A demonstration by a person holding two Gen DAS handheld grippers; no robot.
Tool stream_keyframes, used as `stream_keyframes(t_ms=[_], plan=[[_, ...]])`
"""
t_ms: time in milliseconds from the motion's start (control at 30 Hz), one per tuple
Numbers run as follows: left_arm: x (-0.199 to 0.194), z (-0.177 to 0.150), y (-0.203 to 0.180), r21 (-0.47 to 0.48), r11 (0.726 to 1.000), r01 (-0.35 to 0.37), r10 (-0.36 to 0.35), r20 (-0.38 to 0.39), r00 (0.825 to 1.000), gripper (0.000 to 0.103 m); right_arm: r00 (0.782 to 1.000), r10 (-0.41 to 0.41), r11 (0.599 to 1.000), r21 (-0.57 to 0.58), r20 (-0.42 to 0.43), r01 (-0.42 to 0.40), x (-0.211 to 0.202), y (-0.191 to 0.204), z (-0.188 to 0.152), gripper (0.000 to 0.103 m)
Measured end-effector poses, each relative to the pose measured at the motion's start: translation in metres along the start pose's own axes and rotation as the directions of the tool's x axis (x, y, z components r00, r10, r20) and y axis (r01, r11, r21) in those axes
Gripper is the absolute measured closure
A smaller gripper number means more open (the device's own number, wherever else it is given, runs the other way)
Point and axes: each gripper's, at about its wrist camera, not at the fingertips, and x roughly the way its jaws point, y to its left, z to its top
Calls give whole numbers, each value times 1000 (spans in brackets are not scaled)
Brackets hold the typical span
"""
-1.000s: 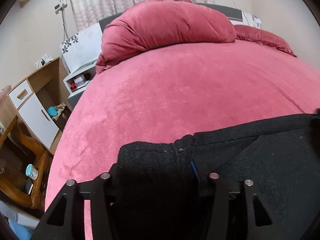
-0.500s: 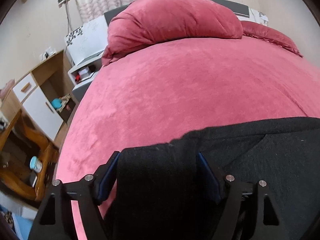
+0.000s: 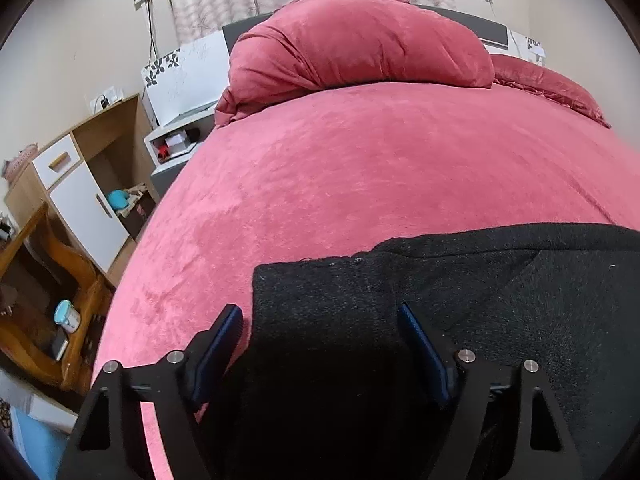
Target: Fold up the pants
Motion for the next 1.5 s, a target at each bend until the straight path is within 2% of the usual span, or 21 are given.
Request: stream_keyframes(t_ms=[100, 300, 400, 467, 533, 567, 633, 667, 733, 767, 833, 1033, 1100, 1200, 1233, 1300, 1367, 1400, 1433, 1467, 1500], plan=[[5, 0, 10, -48, 997, 54, -54, -15, 998, 20, 997, -8, 1000, -14, 71, 9, -8, -6, 31, 39], [10, -1, 17, -94, 992, 84, -87, -29, 996, 14, 999, 40, 998, -58, 19, -39, 33, -3, 102, 39], [13, -1, 20, -113, 989, 94, -98, -37, 994, 11, 991, 131, 991, -11, -21, -131, 32, 3, 107, 39], [15, -1, 23, -134, 985, 106, -113, -45, 993, 9, 966, 252, 967, -26, -67, -254, 28, 26, 98, 39], [14, 0, 24, -141, 984, 108, -116, -48, 992, 9, 920, 369, 922, -74, -136, -380, 22, 52, 85, 39], [14, 0, 23, -139, 985, 105, -113, -47, 992, 8, 872, 444, 881, -79, -206, -467, 19, 68, 76, 39], [12, 0, 23, -138, 985, 103, -110, -44, 993, 8, 730, 592, 768, -37, -341, -640, 14, 98, 57, 39], [12, 0, 24, -142, 984, 107, -115, -44, 992, 8, 679, 619, 734, -18, -396, -679, 12, 110, 49, 39], [11, -1, 27, -154, 981, 119, -127, -45, 991, 9, 608, 630, 693, -3, -484, -721, 8, 135, 32, 39], [10, -1, 29, -162, 979, 125, -134, -46, 990, 9, 603, 618, 695, -10, -505, -719, 9, 142, 29, 39], [4, 0, 32, -178, 975, 132, -142, -48, 989, 9, 644, 582, 735, -17, -496, -678, 14, 154, 27, 38], [-58, -18, 49, -290, 931, 221, -225, 20, 974, 14, 566, 676, 730, 322, -472, -603, 39, 145, 44, 49], [-85, -39, 54, -286, 929, 236, -232, 50, 971, 14, 574, 689, 719, 313, -442, -621, 24, 134, 42, 49], [-119, -82, 53, -258, 927, 273, -271, 45, 961, 13, 585, 639, 759, 285, -500, -586, 19, 126, 25, 49], [-129, -93, 50, -233, 932, 278, -274, 48, 960, 13, 576, 634, 763, 298, -516, -574, 23, 124, 17, 49], [-139, -110, 43, -190, 940, 285, -285, 26, 958, 13, 544, 672, 733, 349, -502, -584, 32, 127, 10, 49], [-147, -127, 36, -146, 956, 254, -254, 17, 967, 13, 474, 781, 619, 401, -406, -675, 39, 140, 15, 49], [-151, -133, 32, -110, 966, 236, -235, 24, 972, 13, 459, 807, 586, 409, -372, -699, 42, 145, 19, 52], [-154, -136, 28, -79, 971, 225, -224, 26, 974, 13, 454, 824, 564, 416, -338, -714, 49, 152, 23, 59], [-156, -139, 24, -42, 976, 212, -211, 22, 977, 13, 460, 827, 560, 414, -323, -718, 54, 158, 29, 87], [-156, -141, 19, -7, 980, 201, -201, 14, 980, 13, 485, 814, 580, 396, -320, -712, 56, 162, 35, 93]])
